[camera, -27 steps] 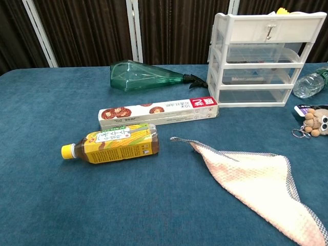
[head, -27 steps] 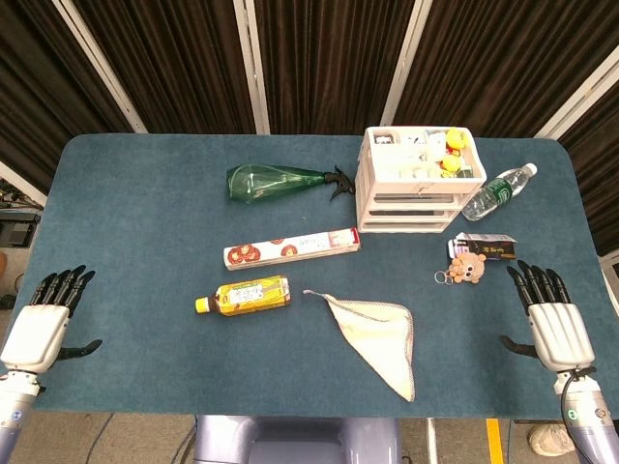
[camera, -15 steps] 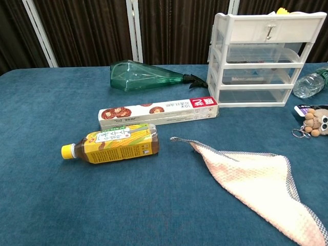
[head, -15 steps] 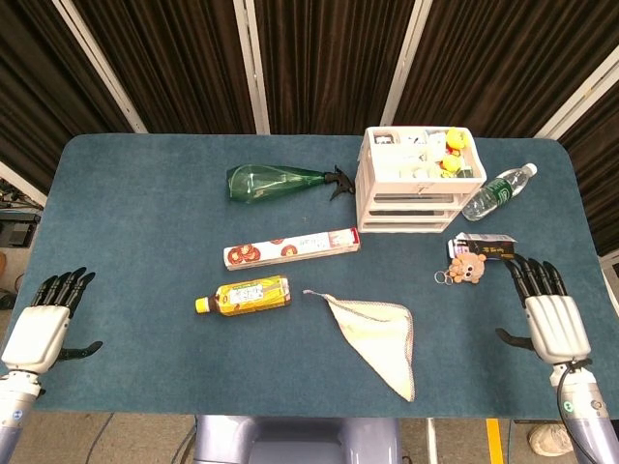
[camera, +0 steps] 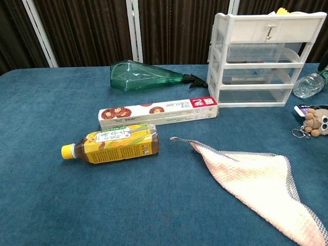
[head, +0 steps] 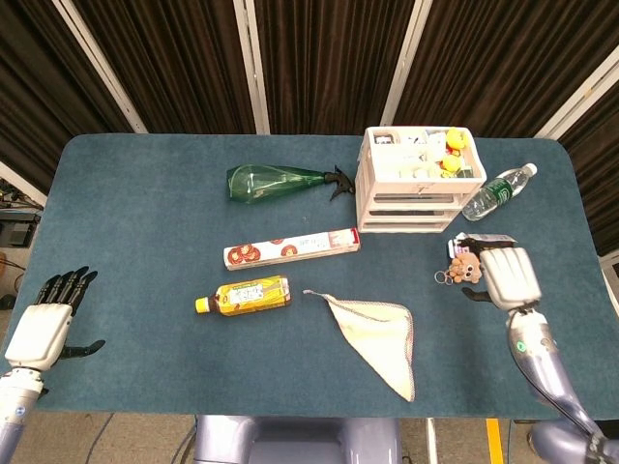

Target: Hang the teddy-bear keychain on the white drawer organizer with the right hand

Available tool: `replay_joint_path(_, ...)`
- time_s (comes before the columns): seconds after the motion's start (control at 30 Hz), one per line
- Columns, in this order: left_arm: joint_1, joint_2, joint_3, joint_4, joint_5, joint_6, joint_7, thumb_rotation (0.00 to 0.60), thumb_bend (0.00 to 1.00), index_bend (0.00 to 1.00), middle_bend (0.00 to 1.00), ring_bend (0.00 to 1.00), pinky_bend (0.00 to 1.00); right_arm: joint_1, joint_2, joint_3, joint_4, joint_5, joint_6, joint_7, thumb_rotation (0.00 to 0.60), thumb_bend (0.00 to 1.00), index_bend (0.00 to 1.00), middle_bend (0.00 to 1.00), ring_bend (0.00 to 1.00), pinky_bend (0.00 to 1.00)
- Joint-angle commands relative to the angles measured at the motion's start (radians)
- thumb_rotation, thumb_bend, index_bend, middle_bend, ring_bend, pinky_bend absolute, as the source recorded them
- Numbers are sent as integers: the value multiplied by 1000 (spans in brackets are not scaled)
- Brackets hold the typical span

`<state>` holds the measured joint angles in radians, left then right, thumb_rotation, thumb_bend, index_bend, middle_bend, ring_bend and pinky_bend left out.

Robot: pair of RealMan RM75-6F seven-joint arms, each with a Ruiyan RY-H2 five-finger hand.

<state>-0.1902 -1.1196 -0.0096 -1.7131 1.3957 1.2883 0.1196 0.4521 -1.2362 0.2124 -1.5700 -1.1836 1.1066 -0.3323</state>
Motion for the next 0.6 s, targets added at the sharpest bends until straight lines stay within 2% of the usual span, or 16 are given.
replay_joint_path(0.03, -1, 0, -1, -1, -5, -3, 1, 600, 85, 0, 0, 0, 0, 66, -62, 26, 63, 124, -99, -79, 600, 50, 350, 1000, 1000, 838)
replay_joint_path(0.27, -1, 1, -1, -3, -5, -3, 0, 600, 85, 0, 0, 0, 0, 117, -164, 23, 178, 239, -145, -133, 600, 84, 404, 1000, 1000, 842)
replay_joint_path(0.43, -2, 1, -1, -4, -5, -4, -1, 600, 87, 0, 0, 0, 0, 134, -218, 12, 244, 273, -158, -139, 600, 91, 425, 1000, 1000, 842)
replay_joint_path(0.6, -4, 0, -1, -4, -6, -7, 0, 600, 86, 0, 0, 0, 0, 144, -251, 6, 279, 282, -165, -130, 600, 153, 445, 1000, 1000, 842)
